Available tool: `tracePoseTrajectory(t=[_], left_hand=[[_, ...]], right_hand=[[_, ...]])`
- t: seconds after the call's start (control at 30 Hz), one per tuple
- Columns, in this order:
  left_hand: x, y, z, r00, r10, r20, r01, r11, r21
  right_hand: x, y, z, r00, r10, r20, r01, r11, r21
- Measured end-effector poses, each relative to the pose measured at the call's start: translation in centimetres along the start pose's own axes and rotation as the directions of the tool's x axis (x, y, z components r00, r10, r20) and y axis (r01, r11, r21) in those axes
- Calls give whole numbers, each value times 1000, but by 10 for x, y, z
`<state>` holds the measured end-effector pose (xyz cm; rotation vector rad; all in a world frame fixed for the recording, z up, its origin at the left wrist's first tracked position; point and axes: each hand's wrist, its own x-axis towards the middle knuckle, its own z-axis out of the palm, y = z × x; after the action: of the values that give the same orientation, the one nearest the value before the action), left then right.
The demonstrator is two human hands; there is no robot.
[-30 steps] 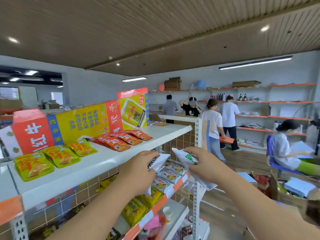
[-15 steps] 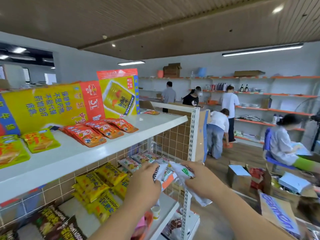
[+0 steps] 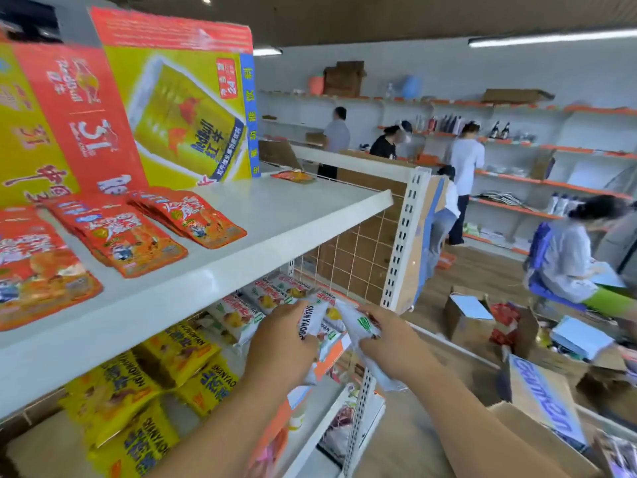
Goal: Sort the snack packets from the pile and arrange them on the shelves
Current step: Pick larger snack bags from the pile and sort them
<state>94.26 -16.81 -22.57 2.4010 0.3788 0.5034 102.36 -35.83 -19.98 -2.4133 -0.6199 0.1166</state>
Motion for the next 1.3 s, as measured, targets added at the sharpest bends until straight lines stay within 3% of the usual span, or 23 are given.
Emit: tracePoseTrajectory(t=[0.27,0.53,0.87,1.03,1.17,1.3], left_hand=[[33,-31,21,996,-83,-26,84,995,56],[53,-43,47,962,-238,-136,256,956,142],[64,-44,132,790,-496,-360,612,671,419],[75,-44,137,691,-554,-464,715,616,330],[73,-44,145,666,-627,-403,745,535,399],[64,-42,153,693,-597,-405,717,513,472]], right_hand=[[69,24,32,995,1,100,-6,999,53],[140,42,54,963,-141,230,125,989,85],[222,84,72,870,-328,367,278,943,183],[240,86,72,838,-376,395,303,923,236],[252,83,73,831,-397,391,307,912,273],[256,84,76,825,-414,385,318,903,290]])
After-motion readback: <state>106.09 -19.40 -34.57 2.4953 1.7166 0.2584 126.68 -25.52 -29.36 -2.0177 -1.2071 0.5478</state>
